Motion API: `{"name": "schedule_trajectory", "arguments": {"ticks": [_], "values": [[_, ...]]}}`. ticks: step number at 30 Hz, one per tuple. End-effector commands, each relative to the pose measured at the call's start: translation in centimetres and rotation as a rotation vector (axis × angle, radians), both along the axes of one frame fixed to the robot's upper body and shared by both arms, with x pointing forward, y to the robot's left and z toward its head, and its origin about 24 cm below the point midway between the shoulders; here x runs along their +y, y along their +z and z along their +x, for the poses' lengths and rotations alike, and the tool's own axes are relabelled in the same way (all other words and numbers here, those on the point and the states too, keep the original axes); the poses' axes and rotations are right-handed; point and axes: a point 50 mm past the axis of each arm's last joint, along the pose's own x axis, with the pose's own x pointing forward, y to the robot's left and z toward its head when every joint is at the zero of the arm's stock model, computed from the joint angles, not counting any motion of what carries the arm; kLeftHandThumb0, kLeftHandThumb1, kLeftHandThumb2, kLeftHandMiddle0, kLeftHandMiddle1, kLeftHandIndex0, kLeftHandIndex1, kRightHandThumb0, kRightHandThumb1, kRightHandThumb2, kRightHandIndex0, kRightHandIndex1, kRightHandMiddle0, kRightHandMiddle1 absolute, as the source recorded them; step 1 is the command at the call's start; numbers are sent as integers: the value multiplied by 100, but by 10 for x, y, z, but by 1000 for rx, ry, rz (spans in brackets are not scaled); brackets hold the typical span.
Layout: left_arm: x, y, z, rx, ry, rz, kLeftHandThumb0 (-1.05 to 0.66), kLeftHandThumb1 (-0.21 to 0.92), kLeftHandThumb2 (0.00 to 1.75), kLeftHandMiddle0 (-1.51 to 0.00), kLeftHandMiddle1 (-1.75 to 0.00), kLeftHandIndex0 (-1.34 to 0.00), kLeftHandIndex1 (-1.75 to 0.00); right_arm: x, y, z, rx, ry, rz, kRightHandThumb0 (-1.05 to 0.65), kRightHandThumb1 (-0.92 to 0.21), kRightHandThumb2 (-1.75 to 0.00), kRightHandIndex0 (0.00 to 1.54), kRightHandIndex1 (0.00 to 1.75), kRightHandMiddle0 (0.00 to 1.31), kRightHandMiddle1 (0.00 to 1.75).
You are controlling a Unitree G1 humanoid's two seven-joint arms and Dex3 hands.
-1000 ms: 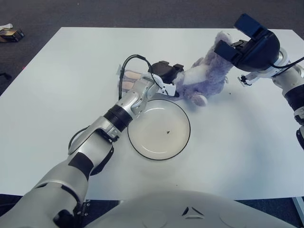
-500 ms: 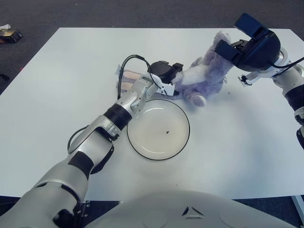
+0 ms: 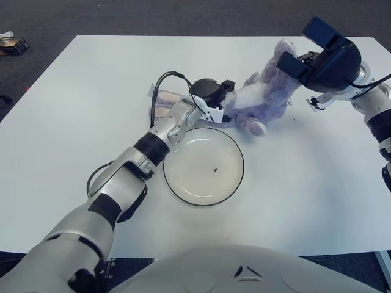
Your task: Put the doll into the plate.
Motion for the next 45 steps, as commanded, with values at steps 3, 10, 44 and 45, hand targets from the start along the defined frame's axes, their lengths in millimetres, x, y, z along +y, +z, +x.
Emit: {"name": "schedule_trajectory", "arguments": {"ticks": [3,10,44,45], "values": [[18,-21,2,98,33,40,2,60,69,-86,-175,-66,-175,-4,3,-1,-14,-5,3,0,-41,-122,55,174,31,175],[27,-17,5,122,35,-11,1,57,77,-87,-175,-67,-175,-4,2,0,-8,-8,6,0,-39,-124,56,175,31,175],[57,26,4,109,53,-10,1,48,90,-92,-175,-70,-175,-10,7,8,-16,-69,232,0,-47,-101,70,135,33,175],[57,27,4,110,52,-10,1,48,90,-92,-175,-70,-175,-10,7,8,-15,-70,238,0,-48,-99,70,133,34,175]]}}
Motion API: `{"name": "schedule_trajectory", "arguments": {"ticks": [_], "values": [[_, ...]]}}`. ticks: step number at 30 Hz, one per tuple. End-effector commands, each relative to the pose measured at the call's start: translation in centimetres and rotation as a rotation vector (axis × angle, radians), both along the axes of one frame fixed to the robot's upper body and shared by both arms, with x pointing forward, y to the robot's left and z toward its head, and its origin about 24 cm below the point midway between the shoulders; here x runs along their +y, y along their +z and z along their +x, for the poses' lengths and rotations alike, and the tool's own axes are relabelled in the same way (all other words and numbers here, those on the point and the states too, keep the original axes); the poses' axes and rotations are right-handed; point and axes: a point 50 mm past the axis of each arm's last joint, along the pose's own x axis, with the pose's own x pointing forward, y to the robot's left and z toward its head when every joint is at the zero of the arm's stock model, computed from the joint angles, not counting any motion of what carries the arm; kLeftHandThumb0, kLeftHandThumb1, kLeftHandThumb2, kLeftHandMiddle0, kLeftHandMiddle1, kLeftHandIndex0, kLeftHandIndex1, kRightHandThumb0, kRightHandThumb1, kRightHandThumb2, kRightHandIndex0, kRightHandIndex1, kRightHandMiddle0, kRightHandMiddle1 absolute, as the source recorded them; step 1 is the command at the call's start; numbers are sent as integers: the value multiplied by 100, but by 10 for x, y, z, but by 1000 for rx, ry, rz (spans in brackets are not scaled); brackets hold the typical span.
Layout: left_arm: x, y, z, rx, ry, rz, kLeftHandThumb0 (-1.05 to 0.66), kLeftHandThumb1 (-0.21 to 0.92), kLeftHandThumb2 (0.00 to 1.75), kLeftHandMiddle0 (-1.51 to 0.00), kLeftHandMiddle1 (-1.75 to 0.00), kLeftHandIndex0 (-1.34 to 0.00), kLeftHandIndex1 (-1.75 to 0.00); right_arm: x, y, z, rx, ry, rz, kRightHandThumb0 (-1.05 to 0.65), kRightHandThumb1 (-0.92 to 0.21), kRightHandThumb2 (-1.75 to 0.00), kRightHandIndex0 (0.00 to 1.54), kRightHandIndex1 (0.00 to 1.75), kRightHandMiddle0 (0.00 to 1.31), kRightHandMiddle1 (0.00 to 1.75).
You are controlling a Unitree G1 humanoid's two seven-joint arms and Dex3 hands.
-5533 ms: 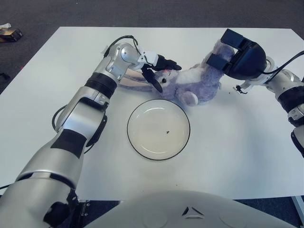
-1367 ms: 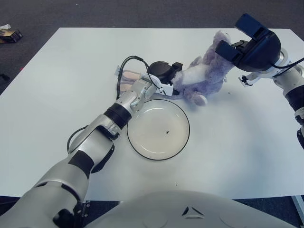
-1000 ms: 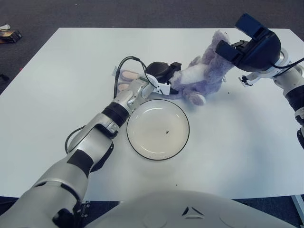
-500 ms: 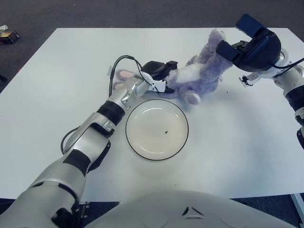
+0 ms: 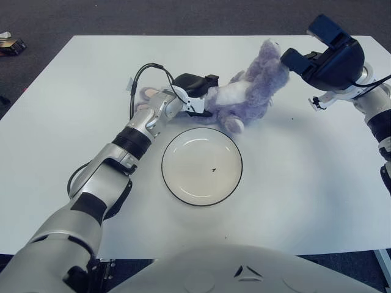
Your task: Put the doll into the plate.
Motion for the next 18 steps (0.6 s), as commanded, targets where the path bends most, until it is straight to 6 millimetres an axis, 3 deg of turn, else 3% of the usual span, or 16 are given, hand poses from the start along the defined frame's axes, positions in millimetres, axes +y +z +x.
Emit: {"name": "schedule_trajectory", "arguments": {"ticks": [1,3,5,6,9,13,18], "values": [[8,3,-1,6,17,2,2,48,90,-92,-175,-70,-175,-2,1,1,-11,-11,58,0,-48,-99,71,132,34,175],[12,9,-1,0,16,3,2,48,90,-92,-175,-70,-175,-5,1,4,18,-15,159,0,-54,-88,71,127,35,171],[14,15,-1,-4,16,8,3,48,90,-92,-175,-70,-175,-7,-2,7,56,-33,244,0,-76,-49,69,115,35,163],[15,18,-2,-6,18,14,4,48,90,-92,-175,-70,-175,-9,-4,10,100,-67,290,0,-82,-42,62,117,32,164],[16,24,-4,-6,23,25,4,48,90,-92,-175,-70,-175,-12,-8,15,191,-129,367,-1,-89,-41,44,131,25,170],[16,32,-7,-1,29,34,5,48,91,-92,-175,-70,-175,-14,-14,18,318,-195,453,-27,-91,-45,29,85,24,169],[18,37,-11,-9,26,32,5,48,91,-92,-175,-69,-175,-18,-16,20,383,-260,477,-33,-92,-48,26,71,22,171]]}}
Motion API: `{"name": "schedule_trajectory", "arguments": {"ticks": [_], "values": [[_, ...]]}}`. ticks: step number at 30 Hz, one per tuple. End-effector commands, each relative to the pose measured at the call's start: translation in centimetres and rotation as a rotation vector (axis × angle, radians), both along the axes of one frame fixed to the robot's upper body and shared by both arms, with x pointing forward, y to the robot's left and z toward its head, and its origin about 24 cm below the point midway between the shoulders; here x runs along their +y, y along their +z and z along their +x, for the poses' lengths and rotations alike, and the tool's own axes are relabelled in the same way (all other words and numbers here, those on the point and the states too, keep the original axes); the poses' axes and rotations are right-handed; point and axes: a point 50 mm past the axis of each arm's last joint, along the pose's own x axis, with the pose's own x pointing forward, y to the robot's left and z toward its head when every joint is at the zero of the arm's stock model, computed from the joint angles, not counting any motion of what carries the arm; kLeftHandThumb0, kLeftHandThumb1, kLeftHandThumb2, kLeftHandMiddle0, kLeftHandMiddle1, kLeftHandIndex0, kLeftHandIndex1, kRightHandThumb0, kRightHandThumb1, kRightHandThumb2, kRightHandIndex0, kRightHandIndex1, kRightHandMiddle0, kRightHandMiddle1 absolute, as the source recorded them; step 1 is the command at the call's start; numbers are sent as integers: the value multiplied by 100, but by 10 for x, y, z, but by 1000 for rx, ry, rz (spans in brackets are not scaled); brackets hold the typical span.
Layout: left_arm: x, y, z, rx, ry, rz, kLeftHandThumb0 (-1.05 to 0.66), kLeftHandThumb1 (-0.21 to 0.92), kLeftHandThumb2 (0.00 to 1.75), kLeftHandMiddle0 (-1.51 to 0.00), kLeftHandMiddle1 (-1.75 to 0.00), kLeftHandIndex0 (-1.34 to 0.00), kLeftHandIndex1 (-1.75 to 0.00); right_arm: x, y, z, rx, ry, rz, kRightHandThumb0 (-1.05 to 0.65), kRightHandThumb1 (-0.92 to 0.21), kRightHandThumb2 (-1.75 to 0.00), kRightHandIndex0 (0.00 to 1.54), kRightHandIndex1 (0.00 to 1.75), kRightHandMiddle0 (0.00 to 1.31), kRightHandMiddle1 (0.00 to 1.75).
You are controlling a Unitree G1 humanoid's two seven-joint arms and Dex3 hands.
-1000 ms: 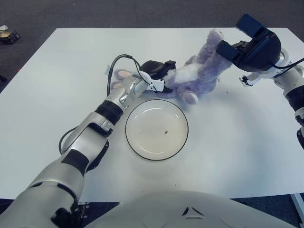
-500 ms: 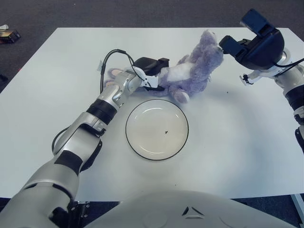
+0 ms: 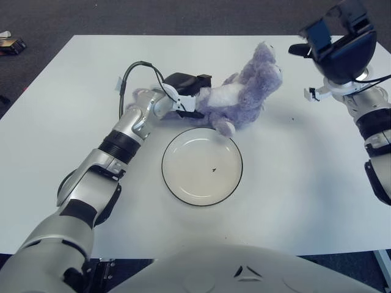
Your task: Put the doll into the plate.
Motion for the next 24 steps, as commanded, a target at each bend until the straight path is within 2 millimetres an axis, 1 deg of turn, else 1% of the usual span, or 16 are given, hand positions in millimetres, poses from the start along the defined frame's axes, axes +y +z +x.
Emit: {"name": "schedule_trajectory", "arguments": {"ticks": [1,4,8,14,15,16,17,18,19,21,24], "values": [[6,4,-3,-7,1,-13,5,48,91,-92,-175,-69,-175,-5,-1,0,31,-45,22,-34,-92,-48,26,70,22,171],[10,8,-9,-36,-14,-25,5,48,91,-92,-175,-69,-175,-11,-2,1,47,-101,-7,-34,-92,-48,30,66,22,171],[12,11,-12,-44,-20,-27,5,48,91,-92,-175,-69,-175,-13,-3,1,53,-117,-16,-34,-92,-48,32,63,22,171],[17,23,-22,-66,-57,-54,5,47,91,-91,-175,-69,-175,-22,-12,6,132,-176,-6,-35,-92,-47,35,59,23,170],[17,24,-23,-68,-64,-63,5,47,91,-91,-175,-69,-175,-23,-14,7,149,-188,0,-36,-92,-41,37,54,16,146],[18,25,-24,-69,-69,-69,5,47,91,-91,-175,-69,-175,-23,-15,7,159,-195,3,-37,-92,-37,40,46,13,128],[18,25,-24,-69,-72,-72,5,47,91,-91,-175,-69,-175,-23,-15,8,164,-198,5,-38,-92,-35,43,39,11,116],[19,26,-25,-69,-74,-86,5,47,91,-91,-175,-69,-175,-24,-17,9,185,-218,8,-38,-92,-34,44,37,10,112],[20,27,-26,-70,-77,-97,5,47,91,-91,-175,-69,-175,-25,-19,10,200,-234,10,-40,-92,-33,46,33,10,104],[21,30,-27,-72,-81,-110,5,47,91,-91,-175,-69,-175,-26,-22,11,229,-261,10,-43,-92,-32,48,27,10,96],[22,31,-28,-74,-83,-113,4,47,91,-91,-175,-69,-175,-25,-24,11,241,-271,10,-45,-92,-32,50,21,10,90]]}}
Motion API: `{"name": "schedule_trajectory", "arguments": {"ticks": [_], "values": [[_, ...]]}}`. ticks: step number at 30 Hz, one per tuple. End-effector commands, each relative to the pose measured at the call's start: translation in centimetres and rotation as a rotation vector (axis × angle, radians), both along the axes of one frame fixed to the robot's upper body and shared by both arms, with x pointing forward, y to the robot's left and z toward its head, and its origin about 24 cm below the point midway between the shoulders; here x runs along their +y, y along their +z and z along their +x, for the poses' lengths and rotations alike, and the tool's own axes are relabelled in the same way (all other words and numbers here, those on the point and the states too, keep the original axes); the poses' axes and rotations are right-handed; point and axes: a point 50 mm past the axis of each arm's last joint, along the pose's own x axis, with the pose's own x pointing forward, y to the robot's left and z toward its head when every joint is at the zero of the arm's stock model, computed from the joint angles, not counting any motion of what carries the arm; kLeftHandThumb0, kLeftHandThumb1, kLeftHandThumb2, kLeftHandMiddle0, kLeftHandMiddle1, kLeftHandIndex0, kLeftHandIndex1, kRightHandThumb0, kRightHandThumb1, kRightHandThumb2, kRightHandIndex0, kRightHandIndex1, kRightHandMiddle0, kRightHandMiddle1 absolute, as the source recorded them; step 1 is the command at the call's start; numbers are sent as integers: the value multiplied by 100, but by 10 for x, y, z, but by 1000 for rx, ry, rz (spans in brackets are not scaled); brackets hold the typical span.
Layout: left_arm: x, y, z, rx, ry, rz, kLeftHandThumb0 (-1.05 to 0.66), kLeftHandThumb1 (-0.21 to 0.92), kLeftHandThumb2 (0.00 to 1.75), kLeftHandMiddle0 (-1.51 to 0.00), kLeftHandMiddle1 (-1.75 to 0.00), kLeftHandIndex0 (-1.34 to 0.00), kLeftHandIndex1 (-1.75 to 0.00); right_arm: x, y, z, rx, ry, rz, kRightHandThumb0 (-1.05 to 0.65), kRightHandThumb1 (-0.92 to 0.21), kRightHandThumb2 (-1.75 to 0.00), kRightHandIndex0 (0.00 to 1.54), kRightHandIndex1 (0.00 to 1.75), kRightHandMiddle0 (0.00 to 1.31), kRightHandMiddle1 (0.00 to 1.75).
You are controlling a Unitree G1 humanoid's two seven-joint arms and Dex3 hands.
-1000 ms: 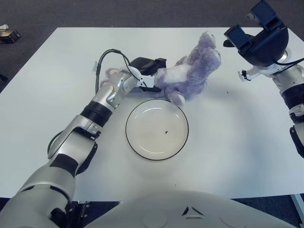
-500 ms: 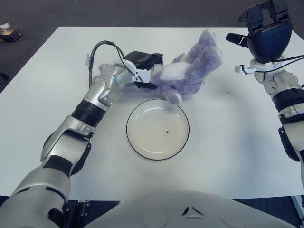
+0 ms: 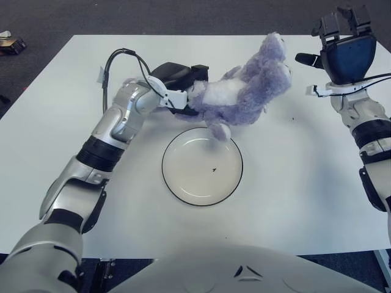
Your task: Put the doll into the plate.
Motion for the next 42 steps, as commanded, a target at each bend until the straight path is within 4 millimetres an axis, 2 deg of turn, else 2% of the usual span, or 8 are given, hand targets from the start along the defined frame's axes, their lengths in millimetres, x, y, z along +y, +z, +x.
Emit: {"name": "schedule_trajectory", "arguments": {"ticks": [1,19,37,42], "values": [[5,3,-2,-3,0,-12,4,47,91,-91,-175,-69,-175,1,-2,1,14,-16,17,-46,-92,-33,51,20,10,89],[12,11,-21,-17,-49,-22,1,52,80,-89,-175,-68,-175,-1,-13,3,125,-111,1,-50,-92,-32,53,4,14,72],[28,-3,-44,27,-88,2,1,55,77,-88,-175,-67,-175,-8,-17,4,190,-173,27,-52,-92,-31,52,1,19,65],[30,-5,-48,65,-94,-8,-2,62,63,-87,-175,-66,-175,-9,-18,4,209,-188,33,-52,-92,-32,51,1,20,63]]}}
